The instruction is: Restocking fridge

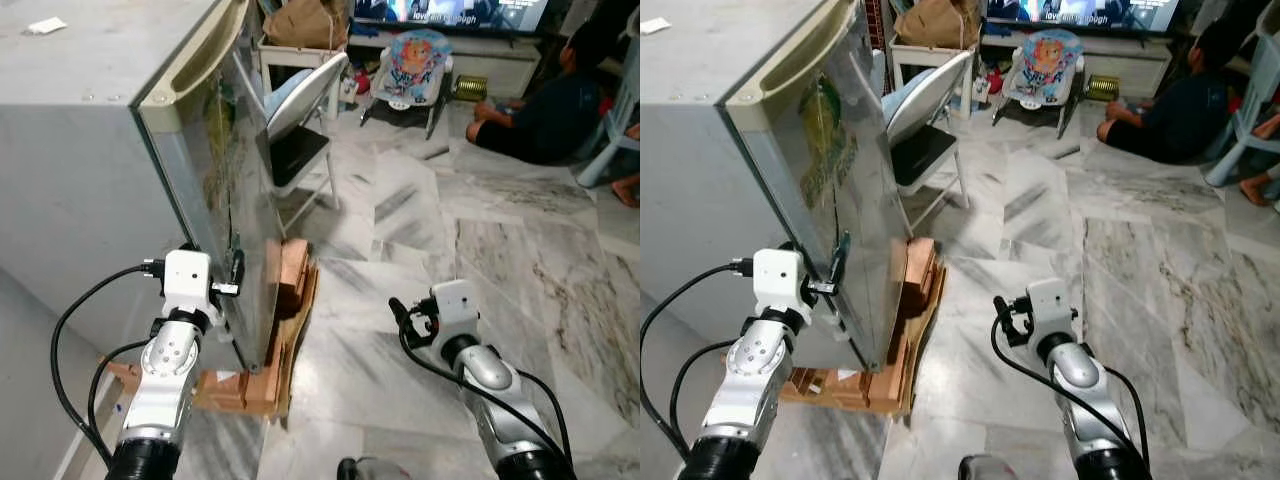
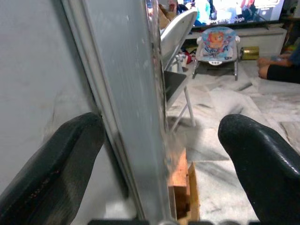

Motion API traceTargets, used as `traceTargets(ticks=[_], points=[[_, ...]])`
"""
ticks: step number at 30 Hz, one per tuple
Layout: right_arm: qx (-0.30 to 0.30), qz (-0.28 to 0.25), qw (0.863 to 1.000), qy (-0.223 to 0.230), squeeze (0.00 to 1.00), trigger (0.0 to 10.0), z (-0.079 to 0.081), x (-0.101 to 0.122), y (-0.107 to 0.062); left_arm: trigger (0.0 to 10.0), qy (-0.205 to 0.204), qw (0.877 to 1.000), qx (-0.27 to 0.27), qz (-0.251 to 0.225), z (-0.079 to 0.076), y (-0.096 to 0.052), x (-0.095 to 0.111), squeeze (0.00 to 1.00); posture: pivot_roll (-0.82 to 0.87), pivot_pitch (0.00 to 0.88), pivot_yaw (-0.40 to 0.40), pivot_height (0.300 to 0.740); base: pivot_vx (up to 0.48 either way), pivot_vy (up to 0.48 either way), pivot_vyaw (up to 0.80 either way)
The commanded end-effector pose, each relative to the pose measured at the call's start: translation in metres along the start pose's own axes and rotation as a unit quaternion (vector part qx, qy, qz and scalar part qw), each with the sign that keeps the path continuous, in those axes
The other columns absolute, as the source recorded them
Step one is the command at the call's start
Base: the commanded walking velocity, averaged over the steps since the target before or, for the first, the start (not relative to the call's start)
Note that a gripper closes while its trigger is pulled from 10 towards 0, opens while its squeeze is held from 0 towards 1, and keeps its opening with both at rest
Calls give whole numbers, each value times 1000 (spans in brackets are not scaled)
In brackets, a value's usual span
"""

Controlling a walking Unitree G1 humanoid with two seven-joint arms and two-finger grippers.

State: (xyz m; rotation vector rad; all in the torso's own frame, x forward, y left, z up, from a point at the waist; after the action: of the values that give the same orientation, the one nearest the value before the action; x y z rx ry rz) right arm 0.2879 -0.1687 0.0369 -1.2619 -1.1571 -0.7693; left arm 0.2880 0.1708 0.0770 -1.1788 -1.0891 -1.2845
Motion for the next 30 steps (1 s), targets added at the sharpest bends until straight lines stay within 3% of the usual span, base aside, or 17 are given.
traceTargets(ticks=[1, 2, 7, 16, 26, 30], points=[[1, -4, 1000, -2, 0, 10000, -1, 4, 0, 10000, -4, 1000, 3, 7, 1, -11, -2, 0, -31, 82, -8, 740, 0, 0, 0], [1, -4, 1000, -2, 0, 10000, 0, 5, 0, 10000, -10, 1000, 8, 12, 0, -22, -5, 0, -25, 85, -9, 740, 0, -307, 0], [10, -1, 1000, -3, 0, 10000, 5, 5, 3, 10000, -20, 999, 27, 36, 3, -37, -19, 0, -9, 85, -17, 740, 0, -304, 0], [8, -1, 1000, -5, 0, 10000, 4, 6, 5, 10000, -16, 999, 41, 25, 12, -35, -8, 0, -7, 80, -15, 740, 0, -284, 0], [3, 1, 1000, -4, 0, 10000, 3, 4, 2, 10000, -12, 998, 61, 23, 18, -36, -7, 0, -16, 76, -3, 740, 0, 0, 0], [3, 0, 1000, -3, 0, 10000, 4, 4, 2, 10000, -13, 996, 78, 35, 20, -44, -12, 0, -12, 78, 1, 740, 0, 0, 0]])
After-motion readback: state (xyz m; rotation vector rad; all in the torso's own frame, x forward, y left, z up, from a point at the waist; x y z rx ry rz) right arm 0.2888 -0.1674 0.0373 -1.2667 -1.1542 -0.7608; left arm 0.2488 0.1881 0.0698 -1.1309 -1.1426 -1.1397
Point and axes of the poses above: a point about 5 cm out from each wrist's last joint towards the gripper, its own y axis pointing out of the wrist towards the gripper, its own x axis along the axis of the wrist's last joint, z = x × y, the point moved 2 cm from there along y, pointing out of the wrist towards the gripper
